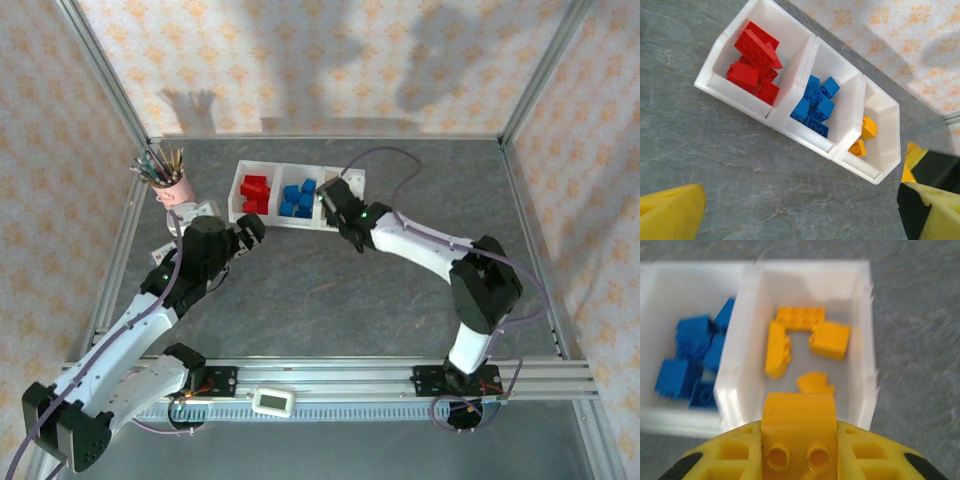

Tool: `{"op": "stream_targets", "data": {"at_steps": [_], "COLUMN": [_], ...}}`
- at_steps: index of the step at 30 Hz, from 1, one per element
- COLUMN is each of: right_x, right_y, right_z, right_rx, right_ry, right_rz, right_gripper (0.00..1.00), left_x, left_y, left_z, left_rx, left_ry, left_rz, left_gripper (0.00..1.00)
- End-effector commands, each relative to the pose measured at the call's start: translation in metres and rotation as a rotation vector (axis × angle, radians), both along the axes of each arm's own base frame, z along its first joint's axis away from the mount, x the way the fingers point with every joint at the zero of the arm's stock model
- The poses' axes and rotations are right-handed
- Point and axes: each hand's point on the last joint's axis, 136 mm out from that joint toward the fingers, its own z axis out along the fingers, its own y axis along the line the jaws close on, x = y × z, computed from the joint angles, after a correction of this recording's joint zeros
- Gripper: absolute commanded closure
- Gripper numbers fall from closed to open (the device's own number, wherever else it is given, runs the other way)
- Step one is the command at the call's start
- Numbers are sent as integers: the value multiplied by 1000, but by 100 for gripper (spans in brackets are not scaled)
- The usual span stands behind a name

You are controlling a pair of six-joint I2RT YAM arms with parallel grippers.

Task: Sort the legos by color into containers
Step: Place the lego in the container.

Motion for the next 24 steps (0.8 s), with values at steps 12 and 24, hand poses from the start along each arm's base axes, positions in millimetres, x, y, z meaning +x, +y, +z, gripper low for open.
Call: {"op": "stream_targets", "data": {"at_steps": [12, 24], "right_x": [104, 35], "right_y": [-7, -97], "right_z": [-8, 64], "right_rx": [-74, -39], "right_ry": [-53, -254], "right_rz": [-48, -202], "right_gripper": [41, 0], "left_x": [38, 31], "left_y": [-14, 29], "left_z": [19, 1], "left_rx": [13, 156], "left_ry": [-101, -119], "left_rz": [-32, 103], "left_gripper": [1, 1]}}
